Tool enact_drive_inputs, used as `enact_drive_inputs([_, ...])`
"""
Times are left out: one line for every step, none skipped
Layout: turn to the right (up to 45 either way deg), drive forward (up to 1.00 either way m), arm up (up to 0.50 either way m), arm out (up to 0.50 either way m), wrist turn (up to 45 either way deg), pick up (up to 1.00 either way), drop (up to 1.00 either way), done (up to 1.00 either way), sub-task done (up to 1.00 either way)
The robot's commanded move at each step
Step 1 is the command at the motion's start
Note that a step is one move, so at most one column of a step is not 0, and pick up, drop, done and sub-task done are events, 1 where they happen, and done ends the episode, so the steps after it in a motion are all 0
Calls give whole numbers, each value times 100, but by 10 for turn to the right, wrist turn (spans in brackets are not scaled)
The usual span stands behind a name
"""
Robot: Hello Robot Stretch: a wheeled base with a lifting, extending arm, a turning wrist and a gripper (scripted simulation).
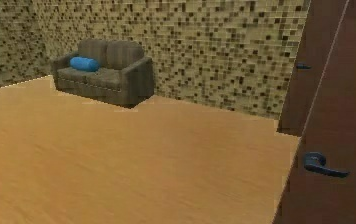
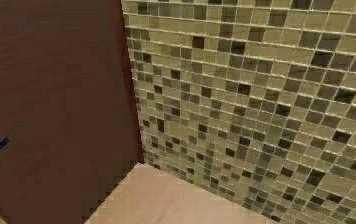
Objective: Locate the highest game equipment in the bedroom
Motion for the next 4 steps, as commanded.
enact_drive_inputs([0, 60, 0, 0, 0, 0, 0, 0, 0])
enact_drive_inputs([240, 0, 0, 0, 0, 0, 0, 0, 0])
enact_drive_inputs([0, 55, 0, 0, 0, 0, 0, 0, 0])
enact_drive_inputs([360, 0, 0, 0, 0, 0, 0, 0, 0])
